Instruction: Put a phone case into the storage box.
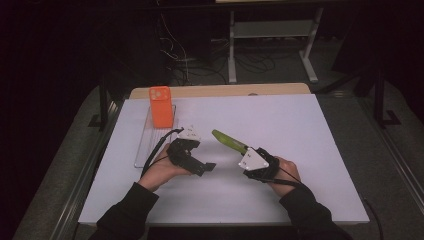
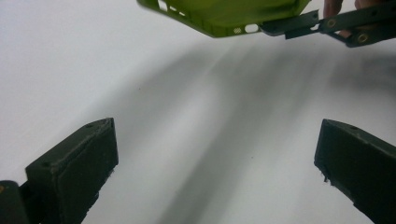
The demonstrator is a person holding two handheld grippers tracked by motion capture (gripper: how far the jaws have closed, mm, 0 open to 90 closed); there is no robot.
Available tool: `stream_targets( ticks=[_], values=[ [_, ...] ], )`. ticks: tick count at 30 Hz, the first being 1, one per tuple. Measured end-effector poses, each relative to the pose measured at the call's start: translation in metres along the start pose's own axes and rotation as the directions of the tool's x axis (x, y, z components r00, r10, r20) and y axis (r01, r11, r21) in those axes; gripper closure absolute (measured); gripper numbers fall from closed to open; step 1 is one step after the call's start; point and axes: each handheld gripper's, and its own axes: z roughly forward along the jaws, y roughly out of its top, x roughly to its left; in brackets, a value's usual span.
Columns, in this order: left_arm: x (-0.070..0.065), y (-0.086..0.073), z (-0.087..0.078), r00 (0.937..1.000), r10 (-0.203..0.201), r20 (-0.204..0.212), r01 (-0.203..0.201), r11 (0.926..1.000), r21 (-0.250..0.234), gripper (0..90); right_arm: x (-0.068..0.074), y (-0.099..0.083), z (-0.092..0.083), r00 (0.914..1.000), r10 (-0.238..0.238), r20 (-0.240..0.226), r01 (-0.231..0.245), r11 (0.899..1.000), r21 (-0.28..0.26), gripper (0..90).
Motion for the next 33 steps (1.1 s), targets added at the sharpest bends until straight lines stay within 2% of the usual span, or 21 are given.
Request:
stream_targets(
  ticks=[1,3,7,8,9,11,12,14,16,18,19,20,21,22,23,24,25,28,29,30,33],
  values=[
    [0.001,0.000,0.000,1.0000,0.005,-0.003,-0.005,1.0000,0.005,0.0,-0.001,0.000,0.000,0.9994,0.032,-0.014,-0.032,0.999,-0.001,75.4],
    [0.000,0.000,-0.001,0.9999,-0.006,-0.011,0.006,1.0000,0.006,0.0,-0.004,-0.001,0.000,0.9905,0.127,-0.052,-0.128,0.992,0.000,75.5],
    [0.000,-0.001,0.001,0.9989,-0.046,-0.011,0.046,0.9988,-0.020,0.0,-0.013,-0.003,0.002,0.9585,0.259,-0.118,-0.260,0.966,0.011,75.4],
    [0.000,-0.001,0.001,0.9987,-0.049,-0.010,0.049,0.9986,-0.021,0.0,-0.015,-0.005,0.002,0.9421,0.305,-0.139,-0.306,0.952,0.017,75.4],
    [0.001,-0.001,0.000,0.9993,-0.035,-0.014,0.035,0.9994,-0.008,0.0,-0.017,-0.005,0.002,0.9328,0.328,-0.150,-0.329,0.944,0.018,75.4],
    [0.002,0.000,0.000,0.9987,-0.048,-0.015,0.048,0.9987,-0.015,0.0,-0.020,-0.007,0.003,0.9142,0.366,-0.174,-0.367,0.930,0.027,75.5],
    [0.002,0.000,0.000,0.9986,-0.051,-0.015,0.051,0.9986,-0.015,0.0,-0.022,-0.008,0.003,0.8999,0.394,-0.187,-0.395,0.918,0.035,75.5],
    [0.003,0.000,0.000,0.9975,-0.069,-0.019,0.068,0.9974,-0.022,0.0,-0.025,-0.010,0.005,0.8829,0.424,-0.203,-0.424,0.905,0.042,75.4],
    [0.003,0.001,0.000,0.9962,-0.086,-0.016,0.085,0.9956,-0.039,0.0,-0.026,-0.012,0.006,0.8559,0.468,-0.220,-0.470,0.882,0.048,75.5],
    [0.003,0.003,0.000,0.9941,-0.108,-0.006,0.108,0.9918,-0.070,0.0,-0.026,-0.013,0.007,0.8164,0.524,-0.243,-0.526,0.848,0.060,75.5],
    [0.003,0.005,-0.001,0.9929,-0.119,0.005,0.119,0.9892,-0.086,0.0,-0.026,-0.013,0.007,0.8029,0.541,-0.251,-0.543,0.837,0.065,75.5],
    [0.004,0.007,-0.002,0.9936,-0.113,0.008,0.113,0.9892,-0.093,0.0,-0.027,-0.014,0.008,0.7981,0.544,-0.258,-0.549,0.834,0.061,75.5],
    [0.003,0.009,-0.001,0.9927,-0.120,0.008,0.120,0.9869,-0.107,0.0,-0.027,-0.014,0.008,0.7823,0.563,-0.266,-0.567,0.821,0.070,75.5],
    [0.003,0.011,-0.001,0.9925,-0.122,0.008,0.122,0.9858,-0.116,0.0,-0.027,-0.014,0.008,0.7772,0.569,-0.269,-0.574,0.816,0.065,75.5],
    [0.003,0.013,0.000,0.9923,-0.124,0.005,0.124,0.9849,-0.121,0.0,-0.027,-0.013,0.008,0.7626,0.583,-0.279,-0.591,0.804,0.066,75.5],
    [0.003,0.015,0.000,0.9915,-0.130,0.006,0.129,0.9831,-0.130,0.0,-0.027,-0.013,0.008,0.7599,0.586,-0.281,-0.595,0.801,0.063,75.5],
    [0.003,0.016,0.001,0.9914,-0.131,0.008,0.130,0.9817,-0.139,0.0,-0.027,-0.012,0.008,0.7621,0.584,-0.280,-0.593,0.803,0.060,75.5],
    [0.005,0.022,0.002,0.9886,-0.150,0.015,0.150,0.9746,-0.166,0.0,-0.024,-0.010,0.008,0.7428,0.604,-0.289,-0.613,0.787,0.069,75.5],
    [0.004,0.025,0.004,0.9864,-0.163,0.022,0.164,0.9703,-0.178,0.0,-0.024,-0.010,0.008,0.7418,0.604,-0.292,-0.614,0.787,0.067,75.5],
    [0.005,0.027,0.004,0.9869,-0.160,0.020,0.161,0.9700,-0.182,0.0,-0.023,-0.010,0.008,0.7343,0.609,-0.299,-0.620,0.781,0.069,75.5],
    [0.005,0.034,0.009,0.9827,-0.182,0.032,0.185,0.9622,-0.200,0.0,-0.022,-0.009,0.007,0.7259,0.614,-0.310,-0.628,0.776,0.065,75.5]
  ],
)
